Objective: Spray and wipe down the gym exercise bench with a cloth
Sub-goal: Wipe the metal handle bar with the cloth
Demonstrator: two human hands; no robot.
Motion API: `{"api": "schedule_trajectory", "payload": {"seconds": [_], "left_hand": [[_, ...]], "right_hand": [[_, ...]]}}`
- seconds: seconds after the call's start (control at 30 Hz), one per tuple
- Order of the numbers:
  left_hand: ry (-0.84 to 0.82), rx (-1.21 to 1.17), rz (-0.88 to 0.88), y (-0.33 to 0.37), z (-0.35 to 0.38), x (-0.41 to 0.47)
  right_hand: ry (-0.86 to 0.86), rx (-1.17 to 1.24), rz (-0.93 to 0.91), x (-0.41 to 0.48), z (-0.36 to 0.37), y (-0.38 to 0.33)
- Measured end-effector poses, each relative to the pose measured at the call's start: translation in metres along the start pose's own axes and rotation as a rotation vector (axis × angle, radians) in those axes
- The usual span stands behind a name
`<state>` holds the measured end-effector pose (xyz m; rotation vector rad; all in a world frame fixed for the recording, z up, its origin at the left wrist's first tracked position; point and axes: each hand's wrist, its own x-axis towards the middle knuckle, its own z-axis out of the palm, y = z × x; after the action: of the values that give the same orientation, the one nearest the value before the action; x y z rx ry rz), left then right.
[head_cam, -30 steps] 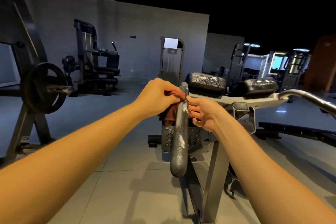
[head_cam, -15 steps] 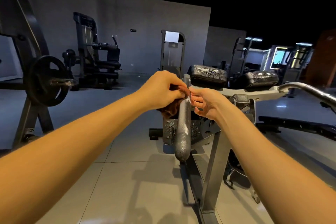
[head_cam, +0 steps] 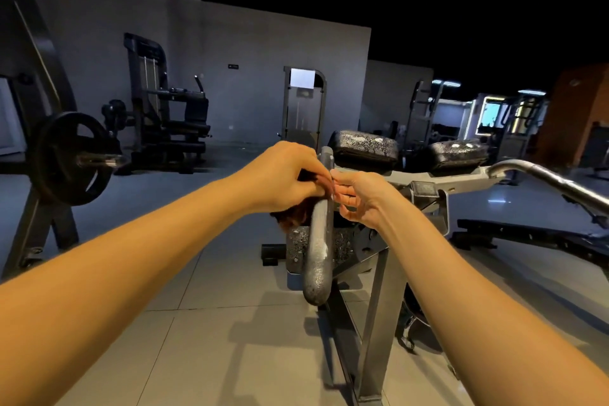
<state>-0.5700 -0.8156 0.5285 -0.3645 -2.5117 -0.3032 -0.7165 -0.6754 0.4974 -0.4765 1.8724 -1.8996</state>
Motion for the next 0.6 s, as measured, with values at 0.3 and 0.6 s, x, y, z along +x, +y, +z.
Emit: {"api": "schedule_trajectory", "payload": {"seconds": [0.3,0.6], "left_hand": [[0.089,-0.208,-0.040,-0.001,0.007,-0.028],[0.214,-0.093,-0.150,-0.032,0.023,0.037]], "right_hand": [[0.026,0.066,0.016,0.001,0.004,0.007],[0.028,0.055,-0.019,0.001,0.006,0.009]]}}
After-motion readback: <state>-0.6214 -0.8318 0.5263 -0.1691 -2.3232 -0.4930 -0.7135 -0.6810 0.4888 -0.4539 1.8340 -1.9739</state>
